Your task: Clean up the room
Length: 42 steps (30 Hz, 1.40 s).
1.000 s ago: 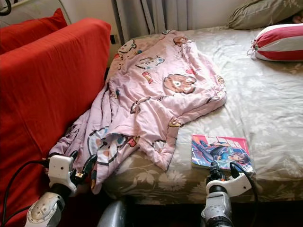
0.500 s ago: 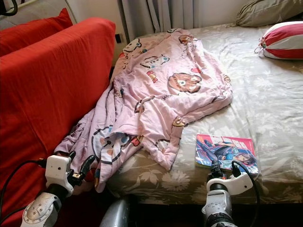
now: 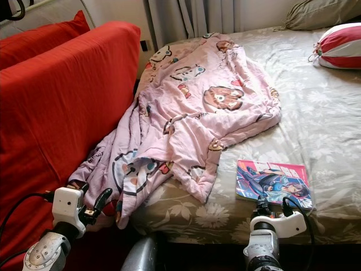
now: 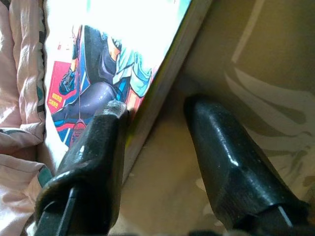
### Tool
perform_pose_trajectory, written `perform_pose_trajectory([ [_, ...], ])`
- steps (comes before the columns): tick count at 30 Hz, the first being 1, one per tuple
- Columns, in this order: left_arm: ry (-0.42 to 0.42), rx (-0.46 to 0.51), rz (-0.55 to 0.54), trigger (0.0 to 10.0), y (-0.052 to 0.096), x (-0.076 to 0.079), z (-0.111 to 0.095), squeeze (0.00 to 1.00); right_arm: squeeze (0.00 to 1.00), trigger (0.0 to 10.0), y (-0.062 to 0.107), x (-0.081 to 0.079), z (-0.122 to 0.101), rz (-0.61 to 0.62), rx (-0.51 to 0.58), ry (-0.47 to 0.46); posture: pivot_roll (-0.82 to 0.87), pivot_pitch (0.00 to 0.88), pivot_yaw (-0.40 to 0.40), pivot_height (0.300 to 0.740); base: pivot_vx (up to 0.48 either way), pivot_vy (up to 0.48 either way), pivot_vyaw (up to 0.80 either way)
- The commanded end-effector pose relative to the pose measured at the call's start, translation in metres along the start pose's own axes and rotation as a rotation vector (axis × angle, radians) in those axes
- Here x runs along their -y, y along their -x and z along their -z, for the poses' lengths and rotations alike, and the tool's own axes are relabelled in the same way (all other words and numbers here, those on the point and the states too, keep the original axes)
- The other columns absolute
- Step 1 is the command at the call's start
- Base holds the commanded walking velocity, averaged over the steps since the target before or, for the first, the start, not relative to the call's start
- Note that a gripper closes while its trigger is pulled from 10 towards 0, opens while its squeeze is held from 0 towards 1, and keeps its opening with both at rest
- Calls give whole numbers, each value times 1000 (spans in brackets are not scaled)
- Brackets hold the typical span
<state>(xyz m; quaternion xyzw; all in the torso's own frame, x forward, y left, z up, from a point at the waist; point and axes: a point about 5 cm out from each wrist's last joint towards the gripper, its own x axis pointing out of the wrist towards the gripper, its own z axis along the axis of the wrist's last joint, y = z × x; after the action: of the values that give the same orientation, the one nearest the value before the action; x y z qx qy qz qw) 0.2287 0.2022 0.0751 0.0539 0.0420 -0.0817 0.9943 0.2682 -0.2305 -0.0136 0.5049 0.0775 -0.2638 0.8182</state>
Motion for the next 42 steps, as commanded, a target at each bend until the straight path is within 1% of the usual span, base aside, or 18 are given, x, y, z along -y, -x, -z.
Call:
perform_pose_trajectory([
  [1, -16, -4, -7, 10000, 4, -5, -3, 0, 0, 10000, -1, -4, 6, 9, -25, -17, 211, 38, 190, 570, 0, 0, 0],
  [10, -23, -18, -5, 10000, 11, -3, -2, 0, 0, 10000, -4, -4, -2, 21, -4, -37, 226, 64, 193, 570, 0, 0, 0],
  [18, -25, -24, -2, 10000, 16, -1, -3, 0, 0, 10000, -3, 0, -5, 33, 2, -50, 237, 79, 194, 570, 0, 0, 0],
  [23, -33, -29, -8, 10000, 19, -3, -5, 0, 0, 10000, -4, -8, -1, -71, -29, -52, 246, 94, 196, 570, 0, 0, 0],
  [31, -34, -37, -6, 10000, 22, -2, -5, 0, 0, 10000, -6, -12, -4, -91, -19, -74, 252, 110, 200, 570, 0, 0, 0],
  [37, -36, -45, -5, 10000, 24, -2, -5, 0, 0, 10000, -7, -13, -9, -102, -11, -93, 261, 115, 198, 570, 0, 0, 0],
  [42, -38, -50, -9, 10000, 27, -2, -5, 0, 0, 10000, -10, -22, -14, -171, -8, -107, 264, 123, 196, 570, 0, 0, 0],
])
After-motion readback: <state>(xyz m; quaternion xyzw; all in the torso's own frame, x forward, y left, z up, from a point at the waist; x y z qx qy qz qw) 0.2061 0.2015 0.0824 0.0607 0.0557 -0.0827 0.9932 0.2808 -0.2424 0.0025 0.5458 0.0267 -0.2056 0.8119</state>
